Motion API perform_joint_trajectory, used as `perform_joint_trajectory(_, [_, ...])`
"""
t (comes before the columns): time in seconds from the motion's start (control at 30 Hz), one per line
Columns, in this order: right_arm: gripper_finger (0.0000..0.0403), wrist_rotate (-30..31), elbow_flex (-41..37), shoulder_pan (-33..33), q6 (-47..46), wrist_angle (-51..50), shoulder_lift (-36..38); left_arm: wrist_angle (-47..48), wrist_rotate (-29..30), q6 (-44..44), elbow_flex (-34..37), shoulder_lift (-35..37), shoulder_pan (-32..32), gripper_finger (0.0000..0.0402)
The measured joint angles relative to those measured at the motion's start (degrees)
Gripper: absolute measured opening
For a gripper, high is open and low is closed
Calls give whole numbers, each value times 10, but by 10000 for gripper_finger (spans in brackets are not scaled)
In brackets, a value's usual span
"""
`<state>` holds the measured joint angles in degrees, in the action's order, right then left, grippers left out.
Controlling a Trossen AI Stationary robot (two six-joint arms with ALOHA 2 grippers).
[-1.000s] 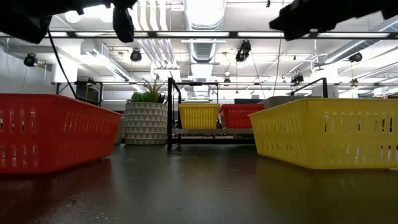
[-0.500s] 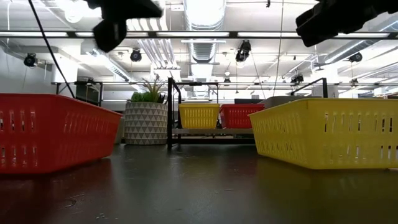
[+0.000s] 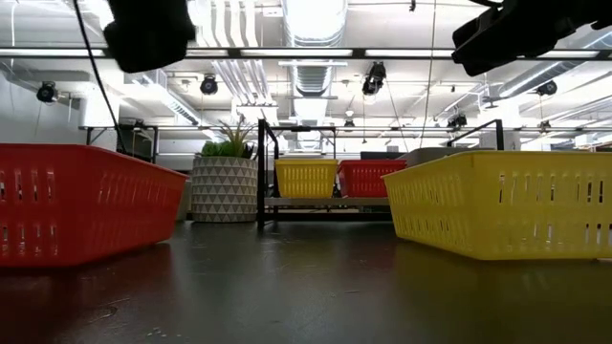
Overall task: Stack baskets on shelf by color
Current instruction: Stack the red bin on top of red bin on the shelf
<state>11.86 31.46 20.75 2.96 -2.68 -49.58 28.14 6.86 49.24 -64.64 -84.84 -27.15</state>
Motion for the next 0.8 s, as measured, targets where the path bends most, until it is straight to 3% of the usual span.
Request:
perform_joint_trajectory(0.1, [9,2,0,0,0,0,0,91,-41,-1,-35,-42,-2,0])
perform_joint_trajectory(0.23, [9,2,0,0,0,0,0,143,-135,-5,-49,-83,-2,0])
perform_joint_trajectory(0.4, [9,2,0,0,0,0,-1,183,-160,-32,-32,-106,-3,0])
perform_joint_trajectory(0.5, [9,2,0,0,0,0,-1,214,-123,-52,-19,-109,6,0])
perform_joint_trajectory(0.8, [9,2,0,0,0,2,-1,254,90,-124,-15,-102,63,0])
